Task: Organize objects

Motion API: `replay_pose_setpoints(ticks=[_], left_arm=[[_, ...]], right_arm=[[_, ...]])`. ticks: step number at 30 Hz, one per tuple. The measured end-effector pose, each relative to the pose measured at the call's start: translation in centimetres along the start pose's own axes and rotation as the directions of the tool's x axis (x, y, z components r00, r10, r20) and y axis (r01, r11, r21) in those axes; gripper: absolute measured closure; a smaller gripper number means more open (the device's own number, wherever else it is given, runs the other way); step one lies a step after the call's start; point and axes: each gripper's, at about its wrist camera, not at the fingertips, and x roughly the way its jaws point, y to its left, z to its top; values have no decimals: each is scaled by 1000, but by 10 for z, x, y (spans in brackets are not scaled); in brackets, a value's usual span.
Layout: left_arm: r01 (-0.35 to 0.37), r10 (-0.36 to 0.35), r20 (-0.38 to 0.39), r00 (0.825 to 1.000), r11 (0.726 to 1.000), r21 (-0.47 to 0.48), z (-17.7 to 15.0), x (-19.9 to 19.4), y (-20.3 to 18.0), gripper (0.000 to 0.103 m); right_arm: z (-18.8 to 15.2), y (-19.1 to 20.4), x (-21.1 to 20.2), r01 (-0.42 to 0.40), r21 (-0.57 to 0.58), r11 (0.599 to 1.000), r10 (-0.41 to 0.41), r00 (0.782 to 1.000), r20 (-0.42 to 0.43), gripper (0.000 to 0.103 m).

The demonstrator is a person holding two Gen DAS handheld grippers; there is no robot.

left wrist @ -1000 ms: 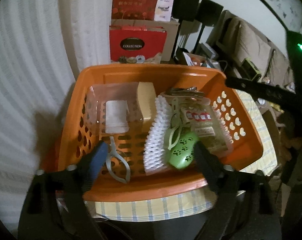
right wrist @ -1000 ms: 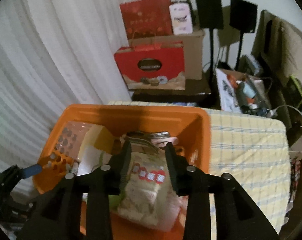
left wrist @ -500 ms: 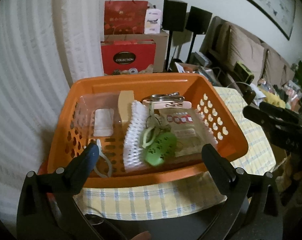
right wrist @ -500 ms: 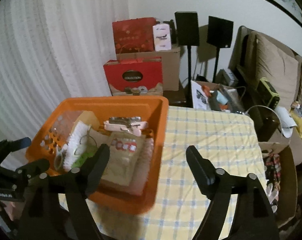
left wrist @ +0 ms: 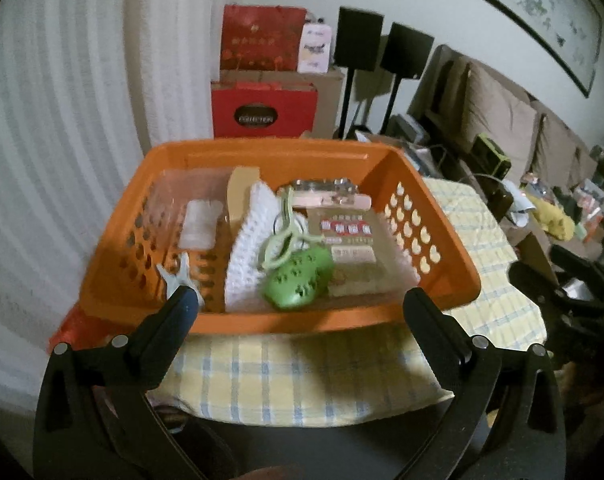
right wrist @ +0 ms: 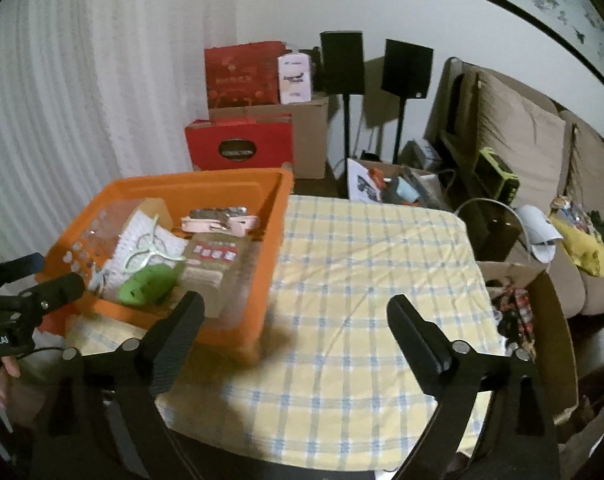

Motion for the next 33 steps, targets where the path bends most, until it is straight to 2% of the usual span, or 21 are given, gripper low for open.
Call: replay_pose_setpoints(ticks=[3, 9, 13, 33], left_arm=[[-11, 10, -7, 1000, 1000, -18, -5, 1, -1, 0], [-20, 20, -3, 1000, 1000, 4, -14, -3, -9, 0], [-8, 8, -12, 1000, 1000, 2, -17, -2, -12, 0], [-19, 19, -4, 1000, 1000, 19, -27, -14, -29, 0]], right_arm=[[-8, -5, -6, 9, 19, 1000, -9, 1000, 9, 1], [-17, -15, -11, 25, 59, 998, -25, 1000, -1, 1], [-21, -19, -16, 31, 79, 996, -32, 999, 4, 1], [-31, -24, -35, 52, 102, 993, -54, 998, 16, 1]])
